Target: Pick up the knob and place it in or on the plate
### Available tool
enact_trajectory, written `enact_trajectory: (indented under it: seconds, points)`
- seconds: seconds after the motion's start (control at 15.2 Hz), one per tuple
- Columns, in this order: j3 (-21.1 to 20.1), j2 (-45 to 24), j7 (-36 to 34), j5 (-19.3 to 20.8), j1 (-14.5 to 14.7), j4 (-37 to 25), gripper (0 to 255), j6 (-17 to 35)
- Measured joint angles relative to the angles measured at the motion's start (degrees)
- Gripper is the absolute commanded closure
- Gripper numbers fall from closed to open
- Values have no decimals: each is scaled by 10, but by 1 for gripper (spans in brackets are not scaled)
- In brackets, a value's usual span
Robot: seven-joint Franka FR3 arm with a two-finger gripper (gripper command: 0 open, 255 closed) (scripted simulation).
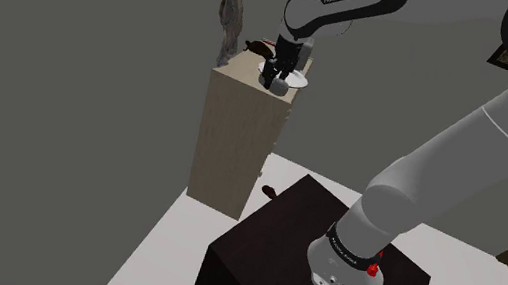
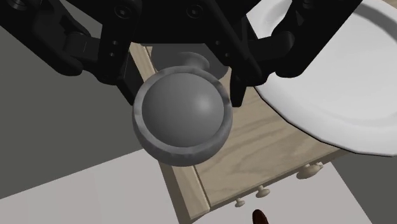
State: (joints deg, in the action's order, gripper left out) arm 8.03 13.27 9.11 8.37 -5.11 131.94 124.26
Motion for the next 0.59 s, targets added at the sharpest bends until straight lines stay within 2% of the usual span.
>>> enact_trajectory:
  seconds: [0.2, 0.59]
  points:
    - [0, 2, 0, 0, 0, -1, 255, -4]
    - [-2, 14, 3, -2, 1, -33, 255, -46]
